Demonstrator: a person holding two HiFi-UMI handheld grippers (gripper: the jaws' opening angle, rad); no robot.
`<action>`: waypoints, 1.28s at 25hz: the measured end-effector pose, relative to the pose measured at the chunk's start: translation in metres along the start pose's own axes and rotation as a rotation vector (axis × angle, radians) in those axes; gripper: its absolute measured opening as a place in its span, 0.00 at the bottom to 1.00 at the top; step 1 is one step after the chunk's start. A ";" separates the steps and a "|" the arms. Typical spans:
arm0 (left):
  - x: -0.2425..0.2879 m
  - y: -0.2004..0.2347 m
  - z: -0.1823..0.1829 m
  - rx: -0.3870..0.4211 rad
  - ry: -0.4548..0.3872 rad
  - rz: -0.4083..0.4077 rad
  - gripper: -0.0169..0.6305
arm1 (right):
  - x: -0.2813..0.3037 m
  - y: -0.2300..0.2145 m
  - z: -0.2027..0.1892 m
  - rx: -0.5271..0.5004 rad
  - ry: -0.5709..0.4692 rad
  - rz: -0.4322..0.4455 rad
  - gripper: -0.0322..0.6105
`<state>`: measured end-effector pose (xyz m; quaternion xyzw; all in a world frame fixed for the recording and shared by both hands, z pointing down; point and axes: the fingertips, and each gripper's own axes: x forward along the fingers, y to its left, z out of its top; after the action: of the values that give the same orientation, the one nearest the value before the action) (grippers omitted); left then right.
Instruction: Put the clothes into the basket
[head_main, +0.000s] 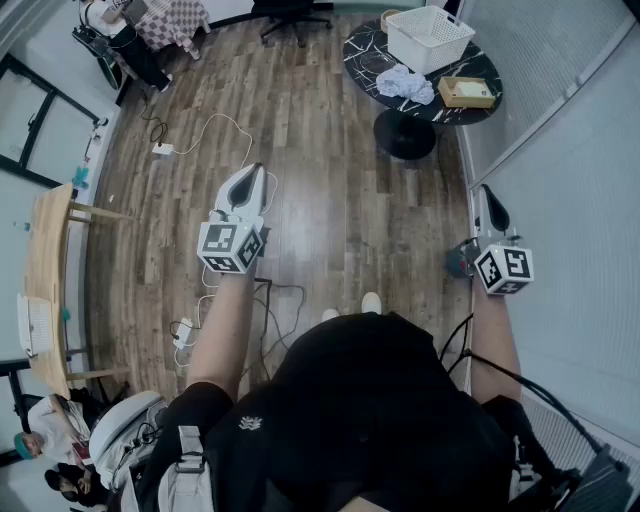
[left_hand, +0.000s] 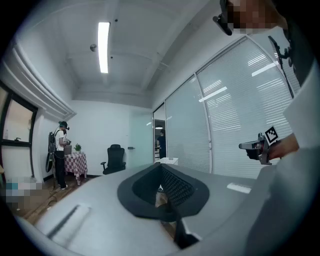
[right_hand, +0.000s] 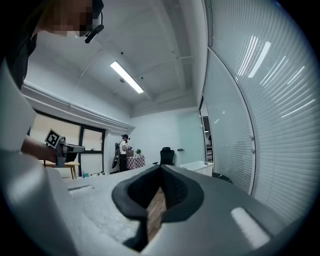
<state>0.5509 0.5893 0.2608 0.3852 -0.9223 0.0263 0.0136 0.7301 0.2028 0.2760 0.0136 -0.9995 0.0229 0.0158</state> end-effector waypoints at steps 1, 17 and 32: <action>0.004 0.000 0.001 -0.002 0.000 -0.001 0.04 | 0.001 -0.002 0.000 0.000 -0.001 -0.001 0.05; 0.077 -0.029 -0.005 0.002 0.022 0.038 0.04 | 0.057 -0.063 -0.018 0.012 -0.017 0.101 0.05; 0.236 0.058 -0.017 0.004 0.034 -0.028 0.04 | 0.201 -0.099 -0.040 0.054 0.049 -0.001 0.05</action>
<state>0.3439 0.4634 0.2865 0.3975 -0.9165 0.0346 0.0287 0.5329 0.1004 0.3268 0.0140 -0.9978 0.0500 0.0400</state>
